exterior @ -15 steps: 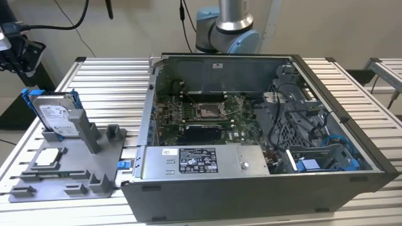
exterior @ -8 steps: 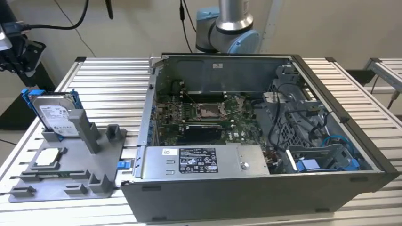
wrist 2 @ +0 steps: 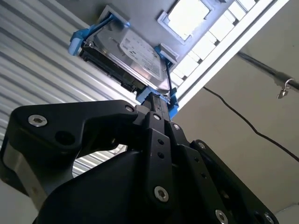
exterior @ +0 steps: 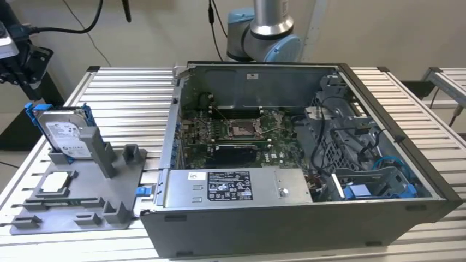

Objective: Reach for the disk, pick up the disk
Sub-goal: 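Pick up the disk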

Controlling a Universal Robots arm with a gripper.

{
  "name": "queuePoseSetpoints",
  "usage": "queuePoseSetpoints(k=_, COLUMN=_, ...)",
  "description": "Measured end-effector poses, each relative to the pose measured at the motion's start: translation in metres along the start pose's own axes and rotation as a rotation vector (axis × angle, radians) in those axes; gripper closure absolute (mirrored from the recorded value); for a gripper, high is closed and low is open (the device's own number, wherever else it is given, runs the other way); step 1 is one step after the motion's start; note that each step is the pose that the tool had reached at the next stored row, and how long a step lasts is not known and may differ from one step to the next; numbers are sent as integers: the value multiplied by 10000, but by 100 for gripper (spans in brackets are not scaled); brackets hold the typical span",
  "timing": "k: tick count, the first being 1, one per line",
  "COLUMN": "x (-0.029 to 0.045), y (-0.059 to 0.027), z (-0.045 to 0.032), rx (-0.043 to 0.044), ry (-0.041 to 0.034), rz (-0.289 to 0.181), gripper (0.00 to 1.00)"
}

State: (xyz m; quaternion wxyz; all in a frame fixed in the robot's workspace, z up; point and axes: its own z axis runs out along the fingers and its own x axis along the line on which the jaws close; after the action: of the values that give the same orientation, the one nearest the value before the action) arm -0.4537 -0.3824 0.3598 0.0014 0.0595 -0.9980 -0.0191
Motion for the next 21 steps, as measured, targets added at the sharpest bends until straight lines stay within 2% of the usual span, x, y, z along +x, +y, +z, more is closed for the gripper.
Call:
queuePoseSetpoints(k=14, x=0, y=0, z=0, rx=2, ry=65, rz=-1681, gripper=100)
queuePoseSetpoints(k=21, x=0, y=0, z=0, rx=2, ry=69, rz=-1786, gripper=100)
